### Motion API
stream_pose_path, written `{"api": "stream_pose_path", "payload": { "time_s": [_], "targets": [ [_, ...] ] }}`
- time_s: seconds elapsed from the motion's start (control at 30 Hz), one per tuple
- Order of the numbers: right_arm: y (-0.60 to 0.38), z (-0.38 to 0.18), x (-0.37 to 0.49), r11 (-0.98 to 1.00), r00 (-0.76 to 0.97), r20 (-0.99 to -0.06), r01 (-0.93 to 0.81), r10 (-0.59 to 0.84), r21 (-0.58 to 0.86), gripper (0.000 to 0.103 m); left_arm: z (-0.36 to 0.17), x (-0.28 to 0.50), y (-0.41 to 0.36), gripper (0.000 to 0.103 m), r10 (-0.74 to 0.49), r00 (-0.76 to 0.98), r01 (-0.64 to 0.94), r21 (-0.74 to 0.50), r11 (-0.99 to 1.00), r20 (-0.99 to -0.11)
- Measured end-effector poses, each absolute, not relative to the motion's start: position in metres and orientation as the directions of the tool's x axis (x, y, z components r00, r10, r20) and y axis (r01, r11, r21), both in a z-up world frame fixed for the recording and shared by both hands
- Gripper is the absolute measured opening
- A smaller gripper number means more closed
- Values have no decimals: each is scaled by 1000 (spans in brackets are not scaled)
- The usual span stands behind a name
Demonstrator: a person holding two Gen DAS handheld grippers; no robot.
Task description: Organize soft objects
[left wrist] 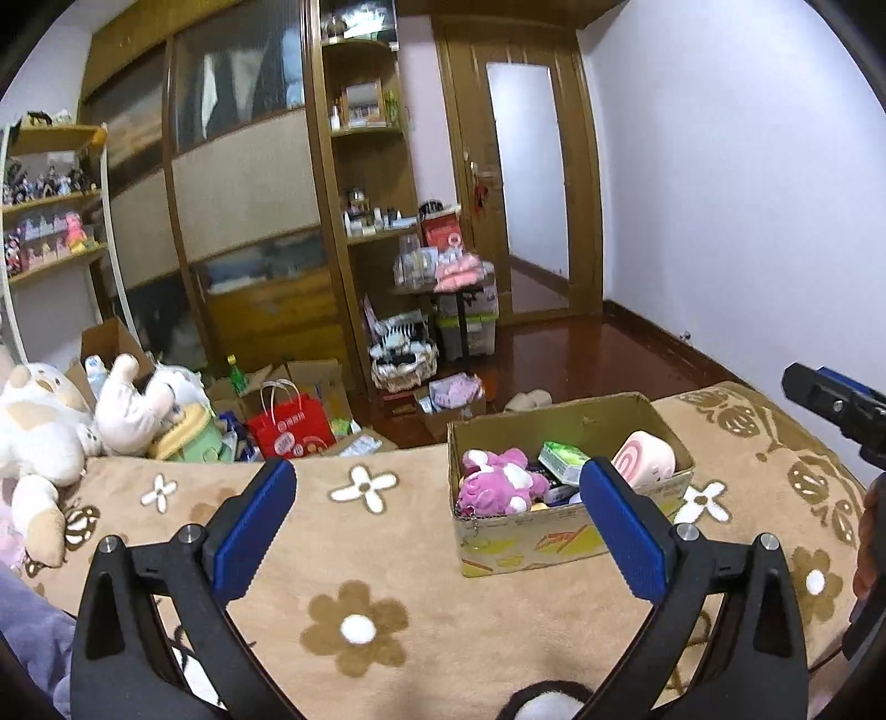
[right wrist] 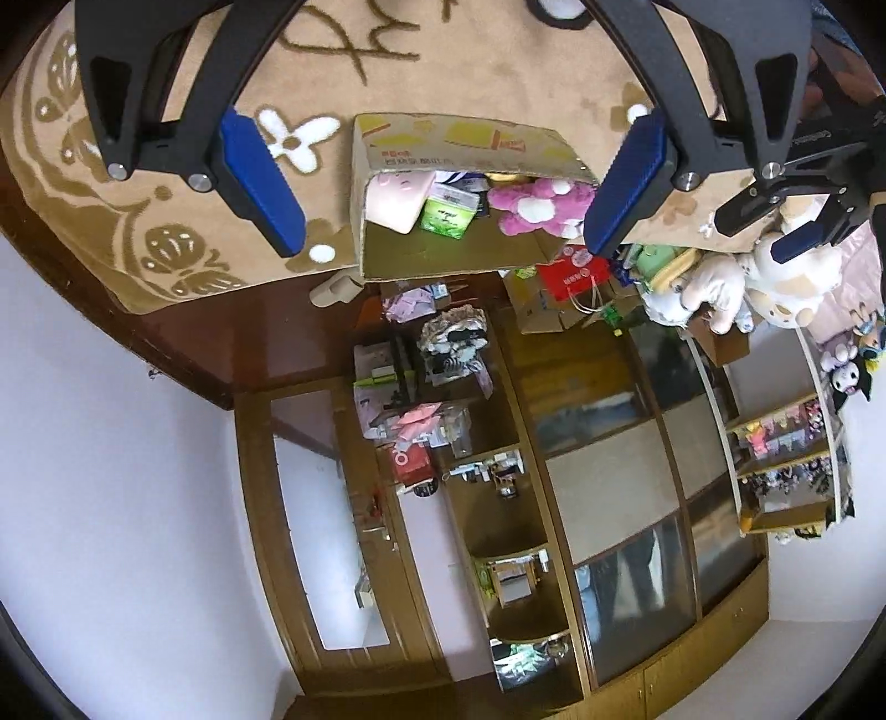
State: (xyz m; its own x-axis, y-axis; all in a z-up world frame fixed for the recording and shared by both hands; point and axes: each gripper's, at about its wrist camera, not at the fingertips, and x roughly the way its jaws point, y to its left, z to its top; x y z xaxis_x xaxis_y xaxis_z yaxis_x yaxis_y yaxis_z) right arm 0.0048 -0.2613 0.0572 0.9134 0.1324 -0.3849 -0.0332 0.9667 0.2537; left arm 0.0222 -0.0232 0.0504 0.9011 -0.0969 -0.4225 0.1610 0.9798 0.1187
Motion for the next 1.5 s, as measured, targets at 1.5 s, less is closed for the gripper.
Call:
{"api": "stream_pose_path", "payload": {
  "time_s": [1.5],
  "targets": [
    [-274, 29, -26, 987, 902, -431, 85, -20, 134, 103, 22, 9, -12, 101, -78, 880, 158, 134, 978, -468]
  ]
}}
